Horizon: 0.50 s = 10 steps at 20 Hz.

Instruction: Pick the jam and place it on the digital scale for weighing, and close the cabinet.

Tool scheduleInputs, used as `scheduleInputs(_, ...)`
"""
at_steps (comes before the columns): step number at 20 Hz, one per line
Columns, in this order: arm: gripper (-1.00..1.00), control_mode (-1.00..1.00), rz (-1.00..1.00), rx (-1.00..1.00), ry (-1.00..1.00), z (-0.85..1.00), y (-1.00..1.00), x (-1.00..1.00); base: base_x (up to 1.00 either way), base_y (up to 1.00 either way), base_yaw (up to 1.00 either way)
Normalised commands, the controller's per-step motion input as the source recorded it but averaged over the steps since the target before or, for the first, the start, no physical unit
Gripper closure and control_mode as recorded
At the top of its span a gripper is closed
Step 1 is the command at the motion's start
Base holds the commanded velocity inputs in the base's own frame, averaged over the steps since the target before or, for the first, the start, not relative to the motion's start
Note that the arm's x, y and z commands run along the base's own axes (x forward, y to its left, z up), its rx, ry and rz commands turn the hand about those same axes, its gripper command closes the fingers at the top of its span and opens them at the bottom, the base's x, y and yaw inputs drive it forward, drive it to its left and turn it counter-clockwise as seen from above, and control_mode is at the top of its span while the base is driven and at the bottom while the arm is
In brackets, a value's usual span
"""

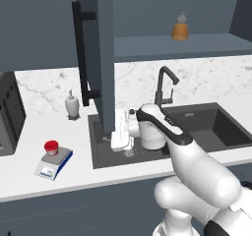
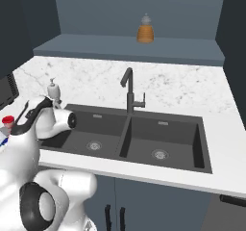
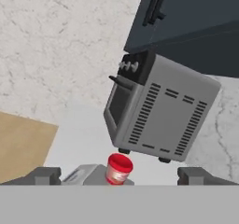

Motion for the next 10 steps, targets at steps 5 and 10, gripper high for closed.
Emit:
scheduleInputs(5,-1.00,-1.00,-0.13,-0.03,-0.22,0.74,-0.78,-0.05,0.00,0.00,0.00)
scheduleInputs(10,-1.00,-1.00,-0.14,-0.06,-0.31,0.81,-0.75,-0.06,0.00,0.00,0.00)
